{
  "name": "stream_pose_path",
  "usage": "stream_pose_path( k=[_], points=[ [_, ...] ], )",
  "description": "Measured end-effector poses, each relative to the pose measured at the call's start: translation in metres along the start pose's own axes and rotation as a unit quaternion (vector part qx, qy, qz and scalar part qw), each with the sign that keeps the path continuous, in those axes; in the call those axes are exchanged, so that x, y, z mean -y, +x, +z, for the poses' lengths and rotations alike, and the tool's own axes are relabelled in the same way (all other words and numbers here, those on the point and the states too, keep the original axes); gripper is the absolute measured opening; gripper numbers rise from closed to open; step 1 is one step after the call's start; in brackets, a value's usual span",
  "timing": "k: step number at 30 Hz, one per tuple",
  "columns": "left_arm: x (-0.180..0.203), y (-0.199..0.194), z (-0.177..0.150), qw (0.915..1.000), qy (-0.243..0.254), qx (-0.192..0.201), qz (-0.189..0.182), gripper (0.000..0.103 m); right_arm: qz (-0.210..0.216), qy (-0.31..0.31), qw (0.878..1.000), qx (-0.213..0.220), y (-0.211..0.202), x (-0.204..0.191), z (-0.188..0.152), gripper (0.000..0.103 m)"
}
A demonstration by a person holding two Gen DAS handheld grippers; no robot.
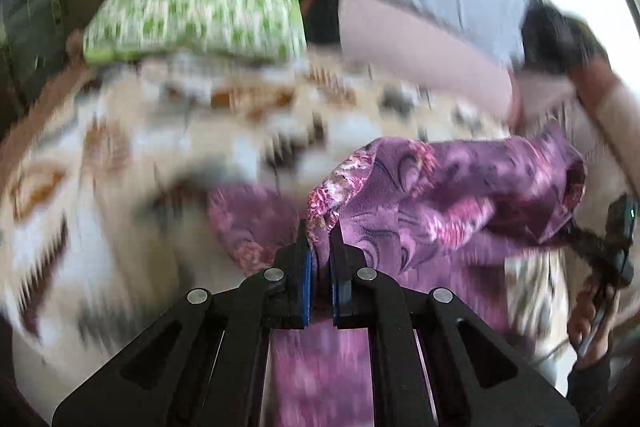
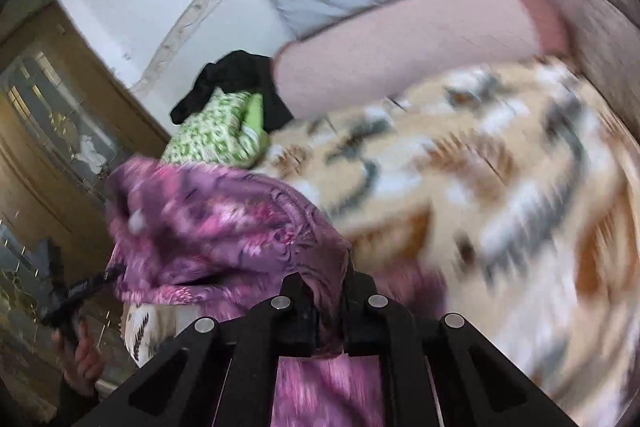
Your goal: Fold small clothes
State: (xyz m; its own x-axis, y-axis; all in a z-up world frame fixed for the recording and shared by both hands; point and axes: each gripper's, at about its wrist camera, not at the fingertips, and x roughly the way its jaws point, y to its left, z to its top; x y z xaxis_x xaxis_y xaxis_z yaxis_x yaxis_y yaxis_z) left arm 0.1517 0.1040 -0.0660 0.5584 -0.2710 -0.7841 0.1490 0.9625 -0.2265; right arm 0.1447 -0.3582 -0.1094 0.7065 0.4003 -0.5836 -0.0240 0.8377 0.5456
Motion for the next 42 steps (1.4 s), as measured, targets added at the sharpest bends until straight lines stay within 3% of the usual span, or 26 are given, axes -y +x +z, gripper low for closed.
stream_pose_path(
  k=[2, 5, 7, 11, 14, 17, 19, 21, 23, 26, 29, 31, 32, 33, 34, 35, 38, 39, 41, 42],
  points=[
    [0.006, 0.019, -0.039, 0.9981, 0.013, -0.058, 0.019, 0.006, -0.017, 0.028, 0.999, -0.006, -0.003, 0.017, -0.036, 0.007],
    [0.003, 0.056, -0.085, 0.9884, -0.011, -0.150, 0.025, 0.007, 0.000, 0.139, 0.990, -0.024, 0.006, 0.061, -0.093, 0.008],
    [-0.001, 0.065, -0.101, 0.9836, -0.027, -0.178, 0.017, 0.007, 0.003, 0.194, 0.980, -0.045, 0.008, 0.081, -0.116, 0.008],
    [0.005, 0.035, -0.107, 0.9894, -0.016, -0.144, 0.001, 0.013, 0.006, 0.161, 0.987, -0.010, -0.023, 0.071, -0.117, 0.016],
    [0.015, 0.013, -0.106, 0.9924, -0.002, -0.123, -0.005, 0.017, -0.021, 0.149, 0.988, 0.024, -0.051, 0.062, -0.135, 0.057],
    [0.020, -0.001, -0.111, 0.9935, 0.007, -0.114, 0.002, 0.024, -0.018, 0.154, 0.986, 0.059, -0.075, 0.059, -0.145, 0.060],
    [0.016, -0.005, -0.115, 0.9923, 0.006, -0.123, -0.014, 0.025, -0.011, 0.143, 0.987, 0.066, -0.082, 0.053, -0.149, 0.060],
    [0.011, -0.010, -0.115, 0.9907, -0.001, -0.135, -0.022, 0.036, 0.013, 0.126, 0.991, 0.042, -0.072, 0.043, -0.149, 0.060],
    [0.012, -0.011, -0.114, 0.9891, -0.015, -0.142, -0.036, 0.049, 0.007, 0.115, 0.993, 0.014, -0.058, 0.037, -0.149, 0.060],
    [0.025, 0.000, -0.123, 0.9852, -0.036, -0.157, -0.059, 0.055, -0.020, 0.119, 0.992, -0.025, -0.031, 0.035, -0.141, 0.057],
    [0.043, 0.032, -0.135, 0.9786, -0.049, -0.181, -0.086, 0.055, -0.026, 0.120, 0.992, -0.023, -0.023, 0.042, -0.129, 0.053],
    [0.050, 0.059, -0.137, 0.9783, -0.059, -0.182, -0.080, 0.055, -0.038, 0.136, 0.989, -0.033, -0.014, 0.051, -0.121, 0.047],
    [0.047, 0.069, -0.136, 0.9777, -0.073, -0.186, -0.065, 0.050, -0.031, 0.138, 0.989, -0.040, -0.008, 0.055, -0.118, 0.047],
    [0.040, 0.079, -0.135, 0.9740, -0.101, -0.194, -0.058, 0.029, -0.026, 0.141, 0.989, -0.044, -0.003, 0.059, -0.116, 0.043],
    [0.031, 0.085, -0.134, 0.9677, -0.134, -0.204, -0.064, 0.016, -0.033, 0.156, 0.986, -0.055, 0.001, 0.067, -0.115, 0.022],
    [0.024, 0.083, -0.132, 0.9626, -0.161, -0.205, -0.072, 0.009, -0.028, 0.166, 0.984, -0.060, 0.001, 0.069, -0.116, 0.011],
    [0.017, 0.046, -0.115, 0.9764, -0.148, -0.143, -0.067, 0.008, 0.001, 0.162, 0.986, -0.040, -0.031, 0.057, -0.118, 0.006],
    [0.014, 0.038, -0.111, 0.9760, -0.152, -0.134, -0.080, 0.008, 0.009, 0.152, 0.988, -0.032, -0.043, 0.047, -0.120, 0.006],
    [0.011, 0.033, -0.109, 0.9736, -0.151, -0.143, -0.093, 0.008, -0.010, 0.127, 0.991, -0.028, -0.061, 0.027, -0.130, 0.006],
    [0.010, 0.038, -0.114, 0.9739, -0.144, -0.155, -0.083, 0.008, -0.021, 0.118, 0.992, -0.033, -0.061, 0.019, -0.136, 0.005]
  ],
)
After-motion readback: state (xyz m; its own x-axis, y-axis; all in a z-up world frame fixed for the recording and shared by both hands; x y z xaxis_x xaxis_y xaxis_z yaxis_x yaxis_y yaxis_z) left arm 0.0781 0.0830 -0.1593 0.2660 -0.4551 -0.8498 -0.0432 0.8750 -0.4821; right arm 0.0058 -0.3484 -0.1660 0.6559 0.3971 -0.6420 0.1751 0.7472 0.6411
